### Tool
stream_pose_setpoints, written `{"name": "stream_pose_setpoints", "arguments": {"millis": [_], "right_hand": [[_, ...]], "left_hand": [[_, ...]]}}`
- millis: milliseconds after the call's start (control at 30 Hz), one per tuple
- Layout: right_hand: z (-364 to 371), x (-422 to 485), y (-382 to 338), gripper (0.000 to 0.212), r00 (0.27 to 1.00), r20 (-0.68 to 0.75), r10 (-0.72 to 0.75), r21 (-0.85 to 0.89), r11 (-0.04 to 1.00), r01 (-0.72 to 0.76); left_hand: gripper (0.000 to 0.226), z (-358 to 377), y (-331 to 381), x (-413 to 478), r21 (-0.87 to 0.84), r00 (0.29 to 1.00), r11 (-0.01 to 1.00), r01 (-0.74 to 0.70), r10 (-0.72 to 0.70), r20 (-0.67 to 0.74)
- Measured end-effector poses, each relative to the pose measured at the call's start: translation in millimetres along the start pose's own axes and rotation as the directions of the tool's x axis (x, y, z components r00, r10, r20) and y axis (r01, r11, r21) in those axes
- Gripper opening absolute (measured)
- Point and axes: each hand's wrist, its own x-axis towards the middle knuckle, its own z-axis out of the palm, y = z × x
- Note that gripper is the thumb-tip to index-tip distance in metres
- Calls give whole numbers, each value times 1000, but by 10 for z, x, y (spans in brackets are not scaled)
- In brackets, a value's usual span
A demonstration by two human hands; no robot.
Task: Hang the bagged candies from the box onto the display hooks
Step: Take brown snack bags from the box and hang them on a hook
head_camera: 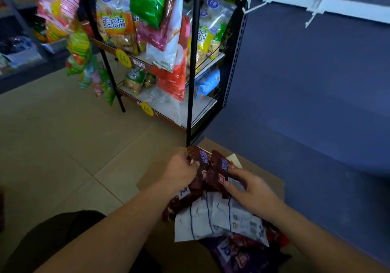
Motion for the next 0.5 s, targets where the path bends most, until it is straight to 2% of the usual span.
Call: {"name": "stream_pose_setpoints", "arguments": {"millis": [100, 167, 233, 300, 333, 433, 500], "right_hand": [[163, 148, -44, 77, 999, 37, 33, 5, 999, -33], [245, 191, -15, 84, 997, 40, 71, -57, 996, -68], [301, 202, 2, 66, 998, -8, 64, -191, 979, -65], [317, 197, -21, 27, 998, -54, -16, -289, 957, 0], [327, 204, -3, 13, 996, -84, -40, -277, 961, 16], [247, 151, 16, 32, 976, -212, 52, -86, 994, -71], [58, 60, -24, 33, 954, -246, 173, 98, 983, -153]], "left_hand": [[29, 61, 33, 34, -136, 1000, 991, 4, -4, 1], [15, 94, 15, 61, -115, 999, 993, -15, 20, 42], [4, 106, -6, 124, -85, 999, 996, 2, 2, 45], [13, 103, 15, 176, -34, 999, 999, 32, -31, 36], [21, 97, 31, 198, -2, 999, 999, 32, -32, 27], [36, 88, 103, 194, 22, 999, 999, 27, -27, 21], [35, 128, 212, 136, -66, 998, 997, 29, -26, 50]]}}
